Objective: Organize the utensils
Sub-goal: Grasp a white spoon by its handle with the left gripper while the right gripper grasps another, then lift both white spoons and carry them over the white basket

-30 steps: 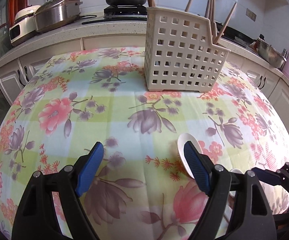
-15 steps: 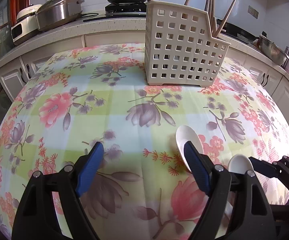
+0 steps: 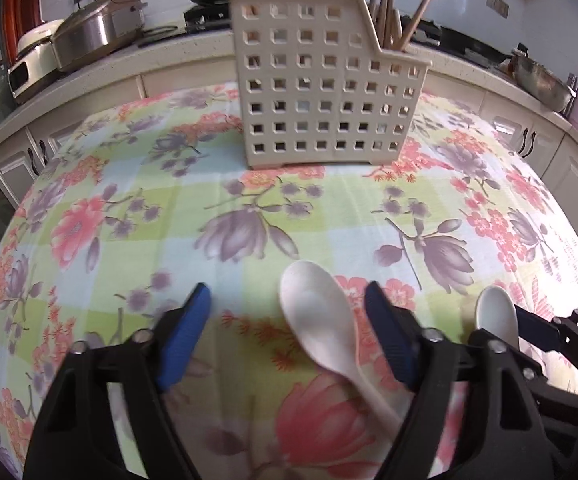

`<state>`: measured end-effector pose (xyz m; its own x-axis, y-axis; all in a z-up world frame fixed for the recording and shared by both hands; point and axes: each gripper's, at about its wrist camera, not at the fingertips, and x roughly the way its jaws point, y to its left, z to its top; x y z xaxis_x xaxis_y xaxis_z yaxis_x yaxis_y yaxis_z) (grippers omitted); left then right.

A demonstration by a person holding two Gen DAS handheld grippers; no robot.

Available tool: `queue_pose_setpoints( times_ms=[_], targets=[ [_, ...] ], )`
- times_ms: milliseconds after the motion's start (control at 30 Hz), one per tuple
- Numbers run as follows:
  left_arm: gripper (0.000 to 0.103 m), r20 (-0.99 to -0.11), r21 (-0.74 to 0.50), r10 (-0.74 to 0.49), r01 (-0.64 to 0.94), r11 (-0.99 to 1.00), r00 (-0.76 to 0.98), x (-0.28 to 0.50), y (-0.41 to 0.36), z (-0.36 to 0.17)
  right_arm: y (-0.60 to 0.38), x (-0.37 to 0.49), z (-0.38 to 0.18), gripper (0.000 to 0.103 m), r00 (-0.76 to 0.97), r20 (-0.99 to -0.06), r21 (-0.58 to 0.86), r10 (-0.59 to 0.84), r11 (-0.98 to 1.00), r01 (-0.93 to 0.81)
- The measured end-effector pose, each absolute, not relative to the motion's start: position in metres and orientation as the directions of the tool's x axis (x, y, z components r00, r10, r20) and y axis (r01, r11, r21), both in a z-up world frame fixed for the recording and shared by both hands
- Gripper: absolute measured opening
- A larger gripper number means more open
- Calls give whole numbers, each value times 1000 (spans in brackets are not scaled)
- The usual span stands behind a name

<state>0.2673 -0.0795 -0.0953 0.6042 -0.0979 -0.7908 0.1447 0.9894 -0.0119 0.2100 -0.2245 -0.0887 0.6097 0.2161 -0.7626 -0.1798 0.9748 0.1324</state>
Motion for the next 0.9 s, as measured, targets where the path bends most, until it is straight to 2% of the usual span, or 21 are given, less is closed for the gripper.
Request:
queue_pose_setpoints(
  times_ms=[33, 100, 133, 167, 200, 300, 600, 900],
  targets=[
    [58, -799, -19, -106, 152, 988, 592, 269, -81, -98, -226, 210, -89, 32, 609, -762, 139, 220, 974, -179],
    [37, -798, 5, -92, 160, 987, 595, 268, -87, -99, -230, 210, -88, 30, 613, -756, 151, 228, 973, -175],
    [33, -796, 11, -94, 169, 986, 598, 267, -89, -99, -231, 209, -88, 26, 617, -752, 156, 231, 972, -173],
    [24, -796, 4, -106, 180, 984, 596, 266, -90, -99, -234, 208, -87, 16, 623, -746, 167, 237, 971, -170],
    [15, -797, -4, -114, 183, 983, 594, 266, -90, -98, -236, 208, -87, 16, 625, -742, 176, 243, 970, -168],
    [10, -790, -30, -146, 201, 979, 596, 264, -88, -97, -240, 207, -85, 15, 634, -734, 182, 245, 970, -163],
    [10, -705, -46, -207, 248, 968, 679, 249, -82, -74, -246, 203, -68, 14, 685, -673, 228, 278, 960, -165],
    [10, -629, -24, -197, 234, 972, 752, 253, -72, -33, -242, 219, -36, 14, 742, -604, 239, 291, 954, -180]
  ],
)
